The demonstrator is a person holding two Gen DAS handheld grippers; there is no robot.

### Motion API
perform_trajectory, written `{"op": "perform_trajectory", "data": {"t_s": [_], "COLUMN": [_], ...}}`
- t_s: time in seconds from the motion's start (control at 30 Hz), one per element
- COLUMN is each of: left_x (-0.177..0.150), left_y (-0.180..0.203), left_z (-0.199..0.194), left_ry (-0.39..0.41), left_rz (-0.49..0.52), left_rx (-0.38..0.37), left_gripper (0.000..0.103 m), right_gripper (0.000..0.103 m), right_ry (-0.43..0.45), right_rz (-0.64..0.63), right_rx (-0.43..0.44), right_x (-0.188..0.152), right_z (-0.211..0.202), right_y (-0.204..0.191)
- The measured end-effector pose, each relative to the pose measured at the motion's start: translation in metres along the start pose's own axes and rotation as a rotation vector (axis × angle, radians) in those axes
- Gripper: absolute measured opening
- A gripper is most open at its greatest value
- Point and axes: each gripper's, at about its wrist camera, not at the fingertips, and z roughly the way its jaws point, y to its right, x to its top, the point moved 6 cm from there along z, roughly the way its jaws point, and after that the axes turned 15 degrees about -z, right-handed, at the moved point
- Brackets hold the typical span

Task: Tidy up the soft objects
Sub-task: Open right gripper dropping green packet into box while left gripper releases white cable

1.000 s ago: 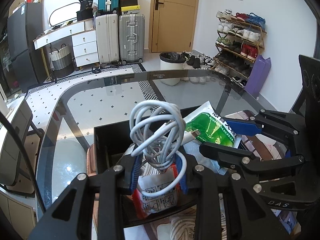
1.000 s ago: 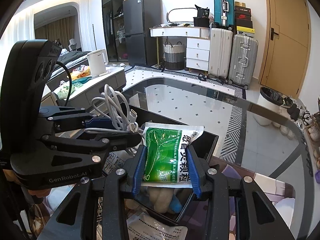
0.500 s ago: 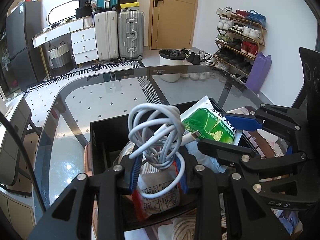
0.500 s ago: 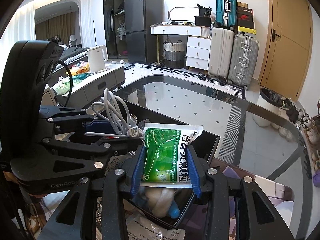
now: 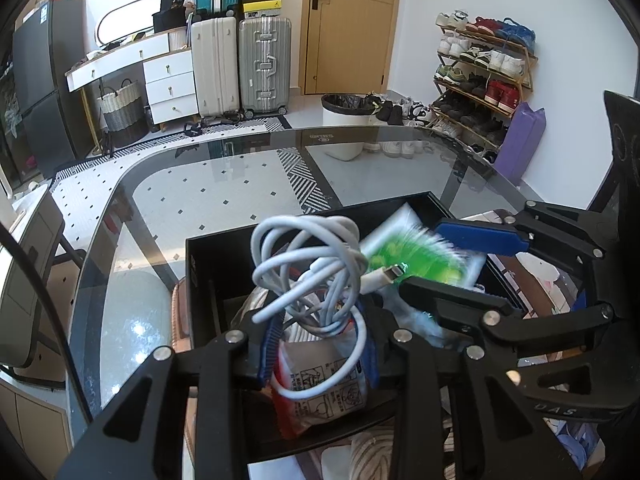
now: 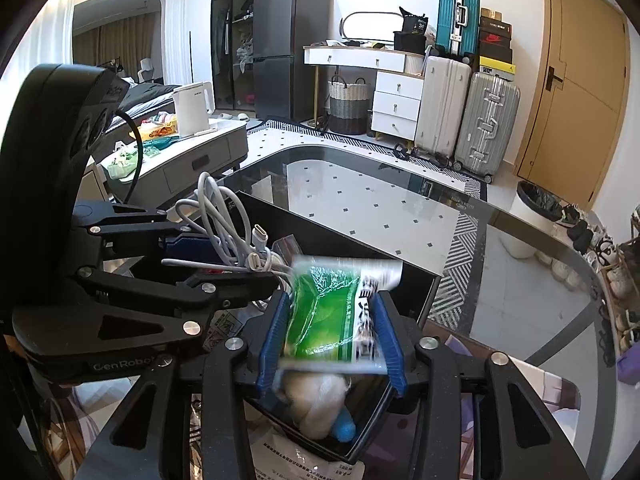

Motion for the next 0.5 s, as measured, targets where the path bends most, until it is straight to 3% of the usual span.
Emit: {"op": "perform_trajectory", "data": {"t_s": [0.07,0.17,0.33,0.43,0.47,0.5], "left_x": [0.0,-0.001,-0.001,-0.003,-0.004,-0.005], "left_y": [0.0,0.0,0.001,0.002,0.002,0.002], "left_z": [-0.001,-0.006,-0.017,-0.023,-0.025,-0.028], "left_ry": [-0.007,-0.005,0.013,0.017,0.018,0.021], "left_rz": [-0.004,0.004,0.006,0.012,0.012,0.011], "left_rx": [-0.002,-0.001,0.004,0.009,0.01,0.014], "left_gripper": [0.034,0.046,0.057,0.06,0.067,0.081], "right_gripper": [0.047,0.055,0.086,0.093,0.095,0.101], "right_ry": [0.005,0.014,0.042,0.059,0.063,0.065], "right_rz": [0.003,0.011,0.037,0.055,0.063,0.072], "right_rx": [-0.004,-0.02,-0.032,-0.037,-0.037,-0.037], "right_x": [0.0,-0.002,-0.006,-0.009,-0.01,-0.01], "right_z": [-0.003,-0.013,-0.033,-0.045,-0.048,-0.052], "right_y": [0.0,0.004,0.01,0.011,0.012,0.014]}}
